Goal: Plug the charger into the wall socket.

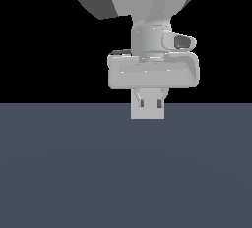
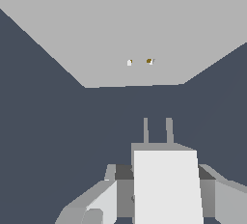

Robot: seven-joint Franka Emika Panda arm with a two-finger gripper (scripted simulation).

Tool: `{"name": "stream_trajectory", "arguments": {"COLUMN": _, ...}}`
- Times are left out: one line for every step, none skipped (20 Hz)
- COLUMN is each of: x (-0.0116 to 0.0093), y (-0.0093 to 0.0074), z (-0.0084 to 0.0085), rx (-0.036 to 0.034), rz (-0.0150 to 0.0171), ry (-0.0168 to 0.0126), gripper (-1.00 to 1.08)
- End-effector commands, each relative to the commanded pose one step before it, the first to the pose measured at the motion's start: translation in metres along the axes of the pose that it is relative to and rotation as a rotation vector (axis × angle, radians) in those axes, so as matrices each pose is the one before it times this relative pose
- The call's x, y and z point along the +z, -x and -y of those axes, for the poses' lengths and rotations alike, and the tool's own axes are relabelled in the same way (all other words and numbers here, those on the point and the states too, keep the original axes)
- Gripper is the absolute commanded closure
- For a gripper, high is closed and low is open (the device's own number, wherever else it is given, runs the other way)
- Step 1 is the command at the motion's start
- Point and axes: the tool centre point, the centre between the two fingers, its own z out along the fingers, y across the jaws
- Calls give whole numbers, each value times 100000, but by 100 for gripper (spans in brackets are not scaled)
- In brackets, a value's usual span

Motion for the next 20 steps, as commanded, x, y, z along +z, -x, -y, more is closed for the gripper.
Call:
{"name": "stream_trajectory", "arguments": {"x": -225, "y": -145, "z": 398, "rx": -2503, "rz": 81, "ry": -485, "gripper": 108}}
{"name": "stream_trajectory", "arguments": {"x": -52, "y": -32, "z": 97, "rx": -568, "rz": 17, "ry": -116, "gripper": 108}}
{"name": "stream_trajectory", "arguments": {"x": -37, "y": -23, "z": 70, "rx": -406, "rz": 13, "ry": -83, "gripper": 108}}
{"name": "stream_trajectory", "arguments": {"x": -22, "y": -14, "z": 40, "rx": -239, "rz": 8, "ry": -49, "gripper": 108}}
{"name": "stream_trajectory", "arguments": {"x": -7, "y": -4, "z": 15, "rx": -83, "rz": 3, "ry": -17, "gripper": 108}}
{"name": "stream_trajectory", "arguments": {"x": 0, "y": 0, "z": 0, "rx": 0, "rz": 0, "ry": 0, "gripper": 108}}
{"name": "stream_trajectory", "arguments": {"x": 0, "y": 0, "z": 0, "rx": 0, "rz": 0, "ry": 0, "gripper": 108}}
{"name": "stream_trajectory", "arguments": {"x": 0, "y": 0, "z": 0, "rx": 0, "rz": 0, "ry": 0, "gripper": 108}}
{"name": "stream_trajectory", "arguments": {"x": 13, "y": 10, "z": -5, "rx": 97, "rz": 4, "ry": 14, "gripper": 108}}
{"name": "stream_trajectory", "arguments": {"x": 3, "y": -18, "z": 0, "rx": 0, "rz": 0, "ry": 0, "gripper": 108}}
{"name": "stream_trajectory", "arguments": {"x": 10, "y": -53, "z": 0, "rx": 0, "rz": 0, "ry": 0, "gripper": 108}}
{"name": "stream_trajectory", "arguments": {"x": 17, "y": -89, "z": 0, "rx": 0, "rz": 0, "ry": 0, "gripper": 108}}
{"name": "stream_trajectory", "arguments": {"x": 23, "y": -125, "z": -1, "rx": 0, "rz": 0, "ry": 0, "gripper": 108}}
{"name": "stream_trajectory", "arguments": {"x": 30, "y": -161, "z": -1, "rx": 0, "rz": 0, "ry": 0, "gripper": 108}}
{"name": "stream_trajectory", "arguments": {"x": 36, "y": -196, "z": -1, "rx": 0, "rz": 0, "ry": 0, "gripper": 108}}
{"name": "stream_trajectory", "arguments": {"x": 42, "y": -232, "z": -1, "rx": 0, "rz": 0, "ry": 0, "gripper": 108}}
{"name": "stream_trajectory", "arguments": {"x": 48, "y": -266, "z": -1, "rx": 0, "rz": 0, "ry": 0, "gripper": 108}}
{"name": "stream_trajectory", "arguments": {"x": 55, "y": -301, "z": -1, "rx": 0, "rz": 0, "ry": 0, "gripper": 108}}
{"name": "stream_trajectory", "arguments": {"x": 61, "y": -334, "z": -2, "rx": 0, "rz": 0, "ry": 0, "gripper": 108}}
{"name": "stream_trajectory", "arguments": {"x": 66, "y": -367, "z": -2, "rx": 0, "rz": 0, "ry": 0, "gripper": 108}}
